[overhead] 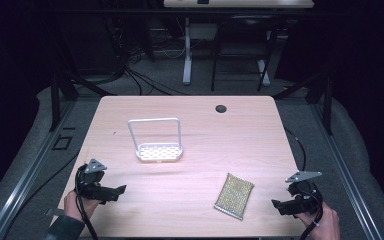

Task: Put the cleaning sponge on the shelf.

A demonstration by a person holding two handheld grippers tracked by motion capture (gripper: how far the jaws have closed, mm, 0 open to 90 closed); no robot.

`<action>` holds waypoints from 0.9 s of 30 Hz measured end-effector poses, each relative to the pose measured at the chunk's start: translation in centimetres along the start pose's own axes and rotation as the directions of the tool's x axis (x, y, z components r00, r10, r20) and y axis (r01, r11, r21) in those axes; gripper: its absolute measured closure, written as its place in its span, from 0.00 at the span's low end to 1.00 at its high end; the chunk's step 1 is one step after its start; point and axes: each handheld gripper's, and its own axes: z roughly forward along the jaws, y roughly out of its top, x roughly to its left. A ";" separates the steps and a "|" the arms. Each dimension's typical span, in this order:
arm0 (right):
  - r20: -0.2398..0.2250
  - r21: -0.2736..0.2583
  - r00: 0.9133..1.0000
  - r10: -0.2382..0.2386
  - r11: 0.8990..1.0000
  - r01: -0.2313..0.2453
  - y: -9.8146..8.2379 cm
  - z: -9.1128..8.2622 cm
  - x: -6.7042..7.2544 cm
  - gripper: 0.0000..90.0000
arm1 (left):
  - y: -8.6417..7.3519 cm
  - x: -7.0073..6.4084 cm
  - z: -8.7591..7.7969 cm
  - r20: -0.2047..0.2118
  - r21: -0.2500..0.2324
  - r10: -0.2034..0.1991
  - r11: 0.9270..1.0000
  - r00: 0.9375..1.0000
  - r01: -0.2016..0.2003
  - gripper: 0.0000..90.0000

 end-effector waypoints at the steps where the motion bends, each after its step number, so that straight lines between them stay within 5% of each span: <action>1: -0.001 0.001 1.000 0.007 1.000 -0.007 0.0 0.0 0.0 0.10 | 0.1 -0.2 -0.1 0.003 -0.006 0.003 1.000 1.000 -0.003 0.00; 14: -0.010 0.007 1.000 0.021 1.000 -0.021 0.0 0.3 -0.5 0.11 | 1.8 -2.4 0.3 0.045 -0.003 0.063 0.998 0.997 -0.063 0.00; 27: -0.013 0.003 0.999 0.038 0.999 -0.038 0.1 0.2 -0.8 0.12 | 5.2 -7.2 2.4 0.123 -0.013 0.158 0.987 0.980 -0.158 0.00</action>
